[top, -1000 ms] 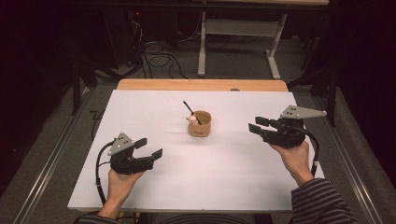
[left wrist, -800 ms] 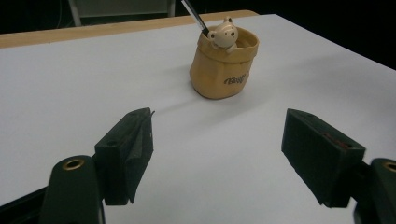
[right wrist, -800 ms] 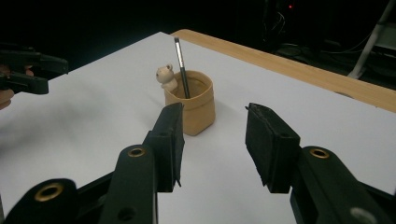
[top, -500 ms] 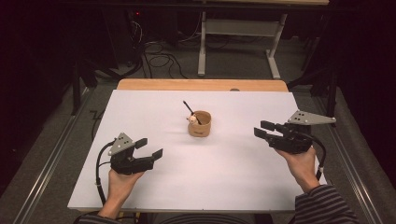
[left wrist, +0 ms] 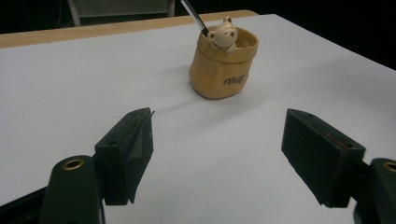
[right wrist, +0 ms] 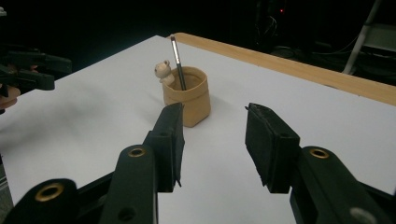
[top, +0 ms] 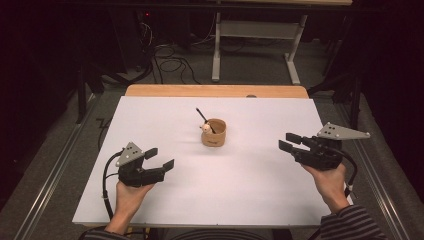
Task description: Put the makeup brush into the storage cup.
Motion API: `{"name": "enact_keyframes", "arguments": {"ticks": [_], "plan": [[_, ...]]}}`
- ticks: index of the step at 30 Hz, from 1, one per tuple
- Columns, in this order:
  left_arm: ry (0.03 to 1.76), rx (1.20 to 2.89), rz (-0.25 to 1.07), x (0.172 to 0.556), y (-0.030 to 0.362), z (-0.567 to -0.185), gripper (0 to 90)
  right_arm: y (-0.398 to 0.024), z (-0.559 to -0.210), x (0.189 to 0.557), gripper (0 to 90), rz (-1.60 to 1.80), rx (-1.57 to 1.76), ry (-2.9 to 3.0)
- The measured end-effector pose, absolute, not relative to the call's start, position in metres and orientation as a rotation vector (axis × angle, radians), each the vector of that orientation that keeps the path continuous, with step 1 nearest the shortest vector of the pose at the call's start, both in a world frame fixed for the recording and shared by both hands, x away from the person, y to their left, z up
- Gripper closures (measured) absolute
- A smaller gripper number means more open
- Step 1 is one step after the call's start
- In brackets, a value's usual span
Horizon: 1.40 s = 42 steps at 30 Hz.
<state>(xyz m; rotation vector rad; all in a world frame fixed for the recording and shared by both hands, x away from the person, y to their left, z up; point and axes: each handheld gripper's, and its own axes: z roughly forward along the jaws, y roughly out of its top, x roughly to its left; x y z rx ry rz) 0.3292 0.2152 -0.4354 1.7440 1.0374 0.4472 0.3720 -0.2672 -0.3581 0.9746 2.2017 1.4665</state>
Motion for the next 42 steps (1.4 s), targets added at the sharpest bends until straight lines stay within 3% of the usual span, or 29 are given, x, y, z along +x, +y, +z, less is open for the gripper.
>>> {"name": "enact_keyframes", "arguments": {"ticks": [42], "plan": [[1.036, 1.739, 0.448, 0.329, 0.216, -0.435, 25.3, -0.300, -0.389, 0.343, 58.8, 1.506, 1.073, 2.118]]}}
